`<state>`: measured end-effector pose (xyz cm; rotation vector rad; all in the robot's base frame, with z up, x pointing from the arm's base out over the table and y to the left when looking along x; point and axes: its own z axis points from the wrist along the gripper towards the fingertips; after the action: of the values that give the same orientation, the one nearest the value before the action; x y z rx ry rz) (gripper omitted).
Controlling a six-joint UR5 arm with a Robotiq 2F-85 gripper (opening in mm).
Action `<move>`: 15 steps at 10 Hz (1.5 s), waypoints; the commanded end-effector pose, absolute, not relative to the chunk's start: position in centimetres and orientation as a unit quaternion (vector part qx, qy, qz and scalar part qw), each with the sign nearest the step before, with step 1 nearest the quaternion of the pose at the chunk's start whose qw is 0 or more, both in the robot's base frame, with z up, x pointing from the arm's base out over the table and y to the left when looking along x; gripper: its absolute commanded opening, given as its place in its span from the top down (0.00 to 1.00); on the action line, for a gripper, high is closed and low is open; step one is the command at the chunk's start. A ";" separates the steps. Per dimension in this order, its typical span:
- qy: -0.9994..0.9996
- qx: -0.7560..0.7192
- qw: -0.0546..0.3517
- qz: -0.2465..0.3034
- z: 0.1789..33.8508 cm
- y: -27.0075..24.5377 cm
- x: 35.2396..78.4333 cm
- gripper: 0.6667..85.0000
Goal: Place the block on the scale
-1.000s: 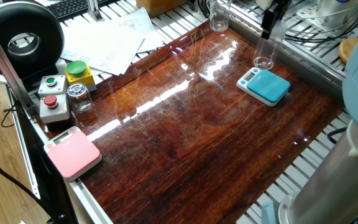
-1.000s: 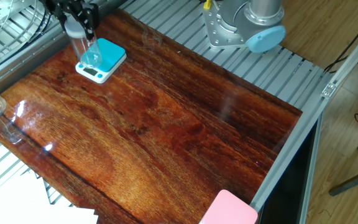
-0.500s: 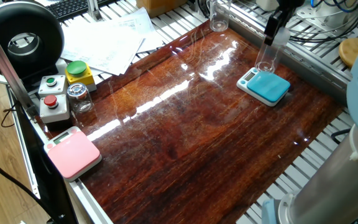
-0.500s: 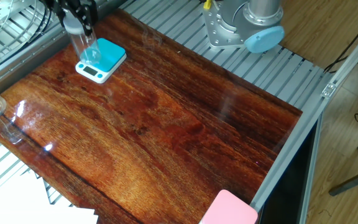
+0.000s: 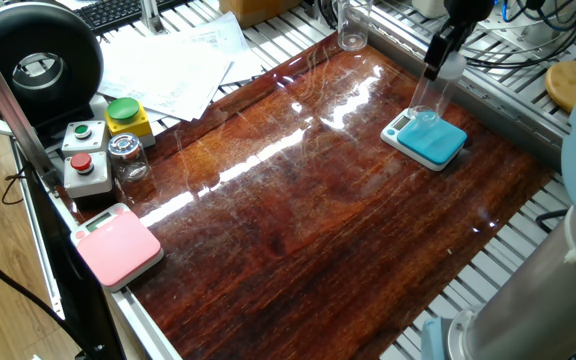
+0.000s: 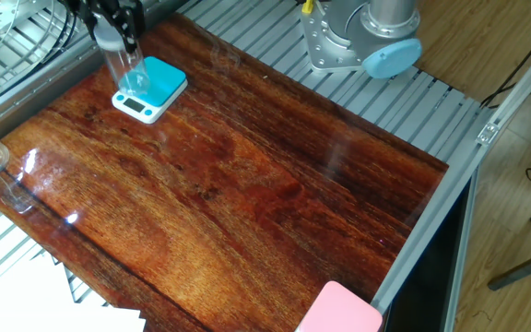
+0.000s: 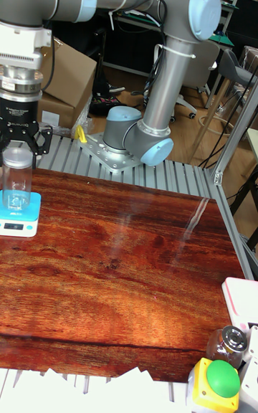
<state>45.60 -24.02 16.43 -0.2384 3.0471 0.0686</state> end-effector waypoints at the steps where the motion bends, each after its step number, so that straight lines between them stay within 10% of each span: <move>1: 0.996 -0.073 0.052 0.025 16.1 -23.8 45.6 0.89; 7: 0.998 -0.067 -0.011 0.012 16.0 -24.7 42.4 0.91; 15: 0.997 -0.072 0.013 0.014 14.9 -23.9 44.6 0.92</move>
<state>44.00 -24.35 14.84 -0.2300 3.1289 0.0261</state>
